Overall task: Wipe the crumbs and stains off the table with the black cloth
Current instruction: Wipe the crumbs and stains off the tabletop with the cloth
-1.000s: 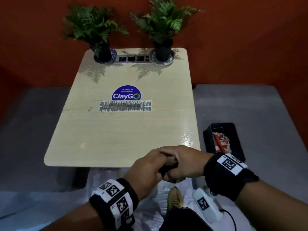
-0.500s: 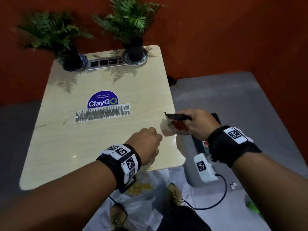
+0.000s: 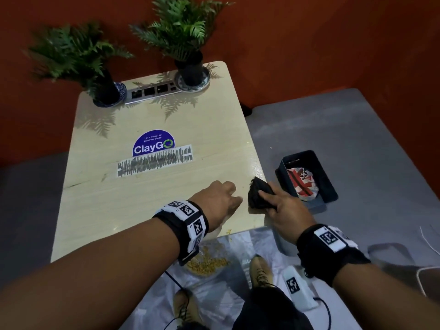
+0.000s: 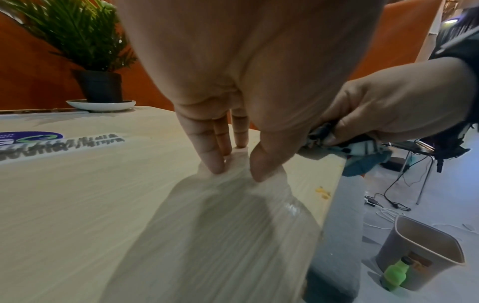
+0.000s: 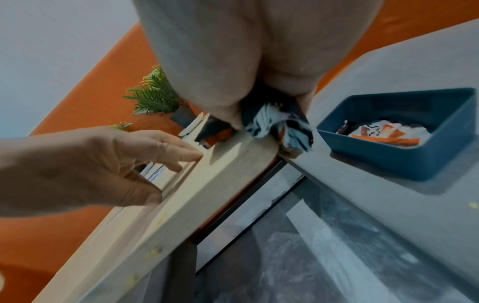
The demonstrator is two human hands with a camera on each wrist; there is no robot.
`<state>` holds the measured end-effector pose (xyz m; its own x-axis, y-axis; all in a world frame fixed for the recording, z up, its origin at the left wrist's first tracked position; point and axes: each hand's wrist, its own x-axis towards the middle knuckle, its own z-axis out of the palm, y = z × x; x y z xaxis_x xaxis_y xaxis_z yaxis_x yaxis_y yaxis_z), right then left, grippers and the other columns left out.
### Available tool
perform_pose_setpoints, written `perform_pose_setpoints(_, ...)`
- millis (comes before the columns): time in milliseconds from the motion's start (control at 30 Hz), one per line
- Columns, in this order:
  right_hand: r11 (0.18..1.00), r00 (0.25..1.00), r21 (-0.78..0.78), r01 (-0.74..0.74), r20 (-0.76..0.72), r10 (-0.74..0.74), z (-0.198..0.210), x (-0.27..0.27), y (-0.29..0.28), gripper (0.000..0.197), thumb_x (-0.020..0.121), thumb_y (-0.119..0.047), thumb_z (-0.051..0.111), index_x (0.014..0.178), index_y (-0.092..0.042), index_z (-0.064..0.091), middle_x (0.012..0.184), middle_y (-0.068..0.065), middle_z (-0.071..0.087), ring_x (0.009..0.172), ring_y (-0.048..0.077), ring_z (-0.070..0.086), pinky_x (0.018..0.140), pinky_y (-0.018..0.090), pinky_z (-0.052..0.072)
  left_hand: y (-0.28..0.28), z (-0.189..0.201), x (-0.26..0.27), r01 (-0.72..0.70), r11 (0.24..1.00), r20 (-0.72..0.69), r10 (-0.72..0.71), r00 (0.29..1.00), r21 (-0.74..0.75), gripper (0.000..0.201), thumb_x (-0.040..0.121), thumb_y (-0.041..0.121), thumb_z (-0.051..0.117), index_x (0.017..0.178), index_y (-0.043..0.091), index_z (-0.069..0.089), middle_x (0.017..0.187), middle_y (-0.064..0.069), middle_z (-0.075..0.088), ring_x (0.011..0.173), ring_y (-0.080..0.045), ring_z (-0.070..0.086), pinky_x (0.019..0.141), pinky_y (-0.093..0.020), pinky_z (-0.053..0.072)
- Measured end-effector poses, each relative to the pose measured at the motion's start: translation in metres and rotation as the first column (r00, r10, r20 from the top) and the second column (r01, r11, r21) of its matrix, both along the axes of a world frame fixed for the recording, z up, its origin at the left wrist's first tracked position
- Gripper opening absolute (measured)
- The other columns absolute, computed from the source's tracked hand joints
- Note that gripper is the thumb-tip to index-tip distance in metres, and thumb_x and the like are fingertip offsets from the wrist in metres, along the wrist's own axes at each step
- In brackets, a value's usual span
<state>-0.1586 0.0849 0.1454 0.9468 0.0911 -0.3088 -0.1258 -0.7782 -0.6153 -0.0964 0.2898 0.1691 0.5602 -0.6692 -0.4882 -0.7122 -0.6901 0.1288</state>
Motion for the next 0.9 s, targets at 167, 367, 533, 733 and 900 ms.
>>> perform_pose_setpoints(167,0.972,0.973,-0.031,0.231,0.024,-0.230,-0.011,-0.040,0.020,0.054,0.086,0.003,0.054,0.136,-0.019,0.054,0.156,0.007,0.031,0.133,0.027,0.046,0.110,0.022,0.026,0.015,0.006,-0.006,-0.018,0.999,-0.037,0.017,0.999,-0.047,0.044,0.096,0.024,0.032,0.137,0.018,0.047,0.146,-0.013,0.035,0.124,-0.037,0.041,0.089,-0.047,0.050)
perform_pose_setpoints(367,0.890,0.888,-0.028,0.455,-0.052,-0.456,-0.009,-0.067,0.062,0.053,0.093,-0.022,0.054,0.144,-0.025,0.041,0.163,0.002,0.007,0.144,0.026,0.026,0.113,0.030,0.025,0.042,0.011,-0.014,0.028,0.998,-0.028,-0.030,0.999,-0.049,0.090,0.071,0.040,-0.010,0.131,0.012,0.052,0.140,-0.017,0.042,0.120,-0.036,0.044,0.089,-0.046,0.050)
perform_pose_setpoints(533,0.832,0.839,0.115,0.542,-0.021,-0.544,-0.009,-0.078,0.094,0.047,0.100,-0.025,0.043,0.147,-0.018,0.037,0.163,0.001,-0.007,0.148,0.017,0.009,0.108,0.016,0.008,0.069,-0.003,-0.020,0.028,0.997,0.008,-0.027,1.000,-0.078,0.034,0.096,0.026,0.035,0.118,0.016,0.059,0.127,-0.018,0.053,0.108,-0.040,0.054,0.077,-0.047,0.055)
perform_pose_setpoints(733,0.579,0.617,0.273,0.768,-0.076,-0.783,-0.010,-0.074,0.125,0.040,0.092,0.004,0.052,0.130,-0.008,0.058,0.161,0.001,0.015,0.143,0.015,0.027,0.101,0.007,0.021,0.088,-0.001,-0.023,0.054,0.996,-0.034,-0.056,0.998,-0.071,0.041,0.098,0.020,0.039,0.139,0.017,0.046,0.140,-0.019,0.039,0.124,-0.037,0.042,0.092,-0.046,0.048)
perform_pose_setpoints(900,0.472,0.496,0.292,0.832,-0.008,-0.868,-0.010,-0.071,0.141,0.031,0.087,0.001,0.062,0.114,-0.013,0.069,0.129,0.010,0.046,0.099,0.016,0.052,0.088,0.012,0.036,0.103,-0.002,-0.027,0.062,0.997,-0.026,-0.063,0.998,-0.054,0.043,0.099,0.020,0.040,0.142,0.020,0.043,0.140,-0.017,0.037,0.122,-0.035,0.041,0.092,-0.044,0.048)
